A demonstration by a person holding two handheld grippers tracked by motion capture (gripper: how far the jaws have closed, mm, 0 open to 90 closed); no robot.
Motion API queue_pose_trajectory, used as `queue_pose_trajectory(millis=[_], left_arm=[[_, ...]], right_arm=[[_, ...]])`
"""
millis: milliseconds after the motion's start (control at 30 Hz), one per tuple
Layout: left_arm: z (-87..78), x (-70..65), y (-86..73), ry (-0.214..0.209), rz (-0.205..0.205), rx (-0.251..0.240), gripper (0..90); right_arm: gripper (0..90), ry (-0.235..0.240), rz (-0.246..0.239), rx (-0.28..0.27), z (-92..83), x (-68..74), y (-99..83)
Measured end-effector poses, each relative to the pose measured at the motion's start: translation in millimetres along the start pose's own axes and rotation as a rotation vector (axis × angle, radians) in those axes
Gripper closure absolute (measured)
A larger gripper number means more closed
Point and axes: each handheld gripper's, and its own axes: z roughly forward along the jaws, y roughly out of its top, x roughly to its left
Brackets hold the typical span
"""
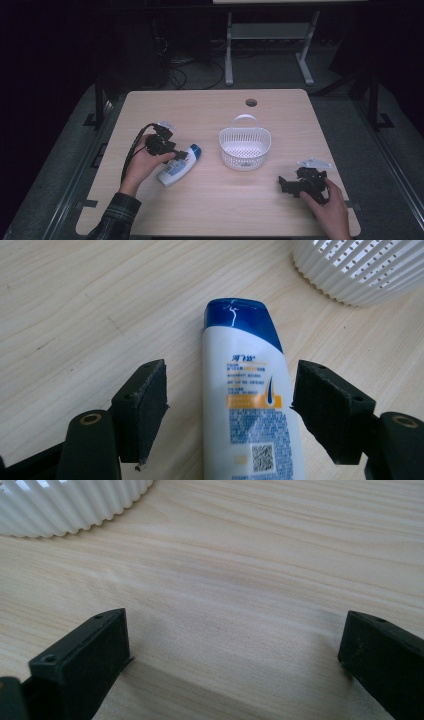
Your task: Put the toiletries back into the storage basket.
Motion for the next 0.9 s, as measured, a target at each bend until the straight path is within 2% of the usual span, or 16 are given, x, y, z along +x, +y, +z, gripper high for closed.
queue_pose_trajectory(millis=[433,567,900], left_arm=[[13.0,-7.3,13.1,-0.005,0.016,0.03,27.5],[20.2,-9.8,18.0,0.012,0.031,0.058,26.9],[33.8,-12.9,23.2,0.038,0.033,0.096,22.8]], right_arm=[[0.0,0.0,0.0,0.0,0.0,0.0,0.0],[0.0,0.0,0.0,0.0,0.0,0.0,0.0],[0.0,0.0,0.0,0.0,0.0,0.0,0.0]])
